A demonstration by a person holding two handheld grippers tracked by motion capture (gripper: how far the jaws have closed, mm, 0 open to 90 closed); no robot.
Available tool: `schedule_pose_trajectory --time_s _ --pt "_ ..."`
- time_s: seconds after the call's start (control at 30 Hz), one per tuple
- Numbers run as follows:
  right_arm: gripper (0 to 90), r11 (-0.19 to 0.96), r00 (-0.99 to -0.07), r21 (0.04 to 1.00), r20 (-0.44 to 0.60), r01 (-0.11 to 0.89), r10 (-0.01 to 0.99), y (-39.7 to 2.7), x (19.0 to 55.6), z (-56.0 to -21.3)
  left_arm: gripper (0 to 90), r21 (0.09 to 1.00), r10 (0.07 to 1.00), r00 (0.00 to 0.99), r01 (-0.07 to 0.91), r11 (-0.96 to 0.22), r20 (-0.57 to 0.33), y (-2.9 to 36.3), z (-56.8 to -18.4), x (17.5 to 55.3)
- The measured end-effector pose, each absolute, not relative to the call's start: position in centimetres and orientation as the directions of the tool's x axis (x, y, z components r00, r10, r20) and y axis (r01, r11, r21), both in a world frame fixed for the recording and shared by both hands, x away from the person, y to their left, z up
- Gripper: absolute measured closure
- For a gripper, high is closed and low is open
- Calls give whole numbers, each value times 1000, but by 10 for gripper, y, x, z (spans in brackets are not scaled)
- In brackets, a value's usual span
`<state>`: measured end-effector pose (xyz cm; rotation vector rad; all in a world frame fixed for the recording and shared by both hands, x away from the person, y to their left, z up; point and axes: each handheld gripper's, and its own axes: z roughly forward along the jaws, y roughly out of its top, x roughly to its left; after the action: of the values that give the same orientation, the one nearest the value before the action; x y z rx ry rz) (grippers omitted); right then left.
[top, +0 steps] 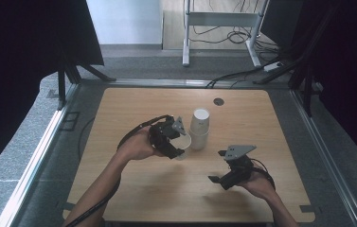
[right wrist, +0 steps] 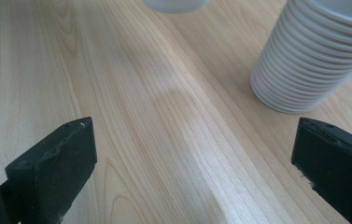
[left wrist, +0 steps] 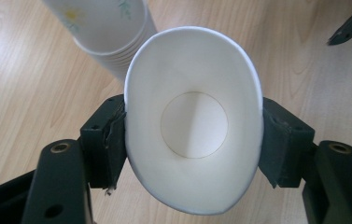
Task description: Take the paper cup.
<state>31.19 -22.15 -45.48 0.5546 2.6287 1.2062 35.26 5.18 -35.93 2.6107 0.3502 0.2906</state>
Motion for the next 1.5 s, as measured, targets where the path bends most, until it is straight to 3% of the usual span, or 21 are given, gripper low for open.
schedule_pose_trajectory --time_s 0.87,1.5 --pt "0 539 -855 771 13 339 519 -242 302 -464 333 481 421 892 301 -823 163 79 -361 363" --pt "22 523 -821 767 9 372 571 -258 290 -473 333 467 559 813 435 -770 165 109 -373 383"
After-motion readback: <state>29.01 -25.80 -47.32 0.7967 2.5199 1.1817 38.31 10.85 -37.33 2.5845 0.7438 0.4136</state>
